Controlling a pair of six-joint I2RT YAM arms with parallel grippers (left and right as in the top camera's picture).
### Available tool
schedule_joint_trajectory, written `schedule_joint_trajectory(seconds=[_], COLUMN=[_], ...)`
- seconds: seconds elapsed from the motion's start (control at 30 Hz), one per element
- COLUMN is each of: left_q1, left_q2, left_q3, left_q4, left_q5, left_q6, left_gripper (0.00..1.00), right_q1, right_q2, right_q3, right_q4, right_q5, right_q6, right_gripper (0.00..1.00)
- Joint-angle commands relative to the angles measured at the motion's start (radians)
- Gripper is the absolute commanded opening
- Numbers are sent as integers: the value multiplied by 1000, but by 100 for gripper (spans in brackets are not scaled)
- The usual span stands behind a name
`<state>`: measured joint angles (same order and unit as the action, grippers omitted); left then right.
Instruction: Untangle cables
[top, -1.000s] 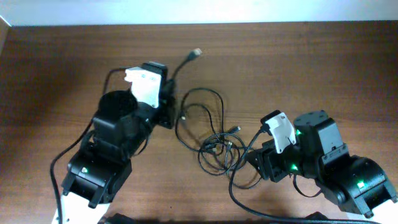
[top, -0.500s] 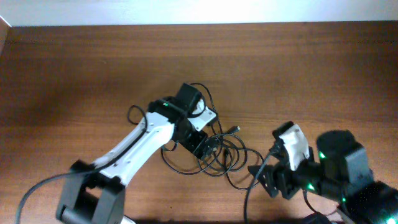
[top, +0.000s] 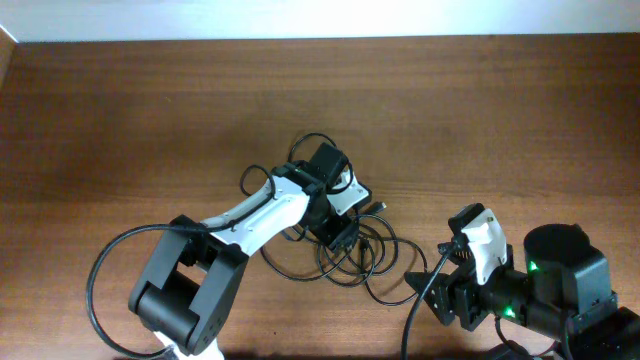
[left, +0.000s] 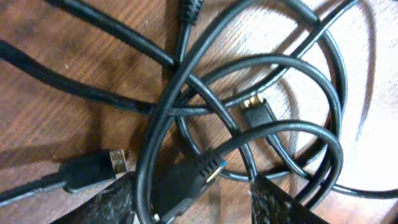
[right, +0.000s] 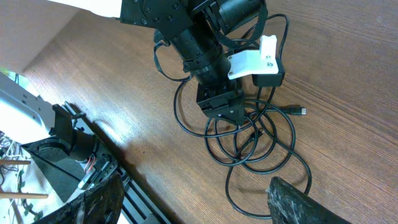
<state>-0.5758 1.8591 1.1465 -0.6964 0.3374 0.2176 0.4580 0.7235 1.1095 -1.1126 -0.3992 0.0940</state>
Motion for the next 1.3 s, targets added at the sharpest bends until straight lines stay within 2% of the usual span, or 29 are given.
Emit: schedule_joint_trajectory(seconds=[0.0,0.1,0.13,0.2,0.23,0.27,0.33,0.43,0.47,0.5,0.53,0.57,0.63,0.7,0.73,0.8,0.83,0.87,1.07,1.17,1.27], left_q1=[-4,-4,-4,-4,-1,3,3,3,3,3,3,3,3,3,3,3,3,3,3,3,3], left_q2=[11,11,6,-64,-137,-232,-406,-704,-742,-790,-894,-931,-985,-1012,-1030,-1040,-1040,-1040,-1038,-1034,-1021], left_q3=[0,0,5,34,58,86,107,107,107,107,107,107,107,108,108,108,108,109,111,111,111], left_q4=[4,3,1,-1,-1,0,26,97,98,99,102,102,101,121,168,218,233,252,733,893,1088], left_q5=[15,15,17,59,59,60,60,60,60,60,59,59,-11,-148,-289,-441,-648,-716,-694,-695,-696], left_q6=[5,4,-40,-49,-16,-13,-13,-14,-14,-14,-14,-14,-22,-40,-73,-74,-74,-74,-58,-53,16], left_gripper=[0,0,0,0,0,0,0,0,0,0,0,0,0,0,0,0,0,0,0,0,0], right_q1=[0,0,0,0,0,0,0,0,0,0,0,0,0,0,0,0,0,0,0,0,0], right_q2=[-5,-5,-5,-5,-5,-5,-5,-4,-4,-4,-4,-4,-4,-4,-4,-4,-4,-4,-4,19,66], right_q3=[6,6,6,6,6,6,6,6,6,6,6,6,6,6,6,6,6,6,-5,-14,-14], right_q4=[1,0,-1,-13,-23,-34,-36,56,60,54,54,55,48,34,7,-23,-50,-55,-63,-63,-62], right_q5=[-8,-8,-8,35,45,44,6,22,69,185,264,285,285,285,285,286,309,311,311,310,306], right_q6=[-1,-1,-1,0,0,0,0,7,58,171,246,263,263,262,262,262,262,262,259,259,259], right_gripper=[73,73,73,74,83,99,99,99,99,99,99,99,99,99,99,99,99,99,99,99,99])
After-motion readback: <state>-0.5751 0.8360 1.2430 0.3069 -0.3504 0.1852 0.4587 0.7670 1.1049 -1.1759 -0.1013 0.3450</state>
